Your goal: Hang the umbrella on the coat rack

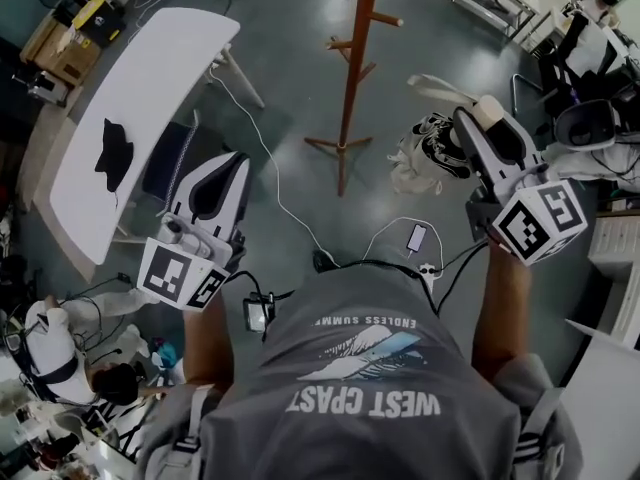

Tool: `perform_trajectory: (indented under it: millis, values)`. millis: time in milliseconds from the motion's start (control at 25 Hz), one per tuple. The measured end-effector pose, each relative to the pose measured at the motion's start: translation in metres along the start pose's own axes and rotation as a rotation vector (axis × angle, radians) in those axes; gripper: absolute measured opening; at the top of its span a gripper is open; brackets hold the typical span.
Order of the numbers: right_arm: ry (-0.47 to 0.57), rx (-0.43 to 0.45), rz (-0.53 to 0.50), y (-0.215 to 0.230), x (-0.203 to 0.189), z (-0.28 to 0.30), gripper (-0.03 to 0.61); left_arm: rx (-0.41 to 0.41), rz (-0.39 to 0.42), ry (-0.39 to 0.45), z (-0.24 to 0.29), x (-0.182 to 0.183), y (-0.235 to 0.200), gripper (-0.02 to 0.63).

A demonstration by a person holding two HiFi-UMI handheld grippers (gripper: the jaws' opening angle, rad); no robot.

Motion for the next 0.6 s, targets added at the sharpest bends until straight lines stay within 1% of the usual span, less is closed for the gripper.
perform_trajectory:
  millis: [280, 600]
  values:
    - [-0.005, -0.012, 0.003, 0.000, 0.004, 0.022, 0.172, -0.002, -0.019, -0.001, -0.004, -0.004, -0.015, 0.023]
    - [-0.014, 0.017, 0.009, 0.013, 0.002, 0.050, 0.172, 0.050, -0.022, -0.009, -0.001, -0.010, -0.025, 0.023]
Point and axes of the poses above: the fingertips, and each gripper's own axes: z forward along the fingers, y to its right, x out of its top, the point moved 8 cm from there along -z, backward along the fingers
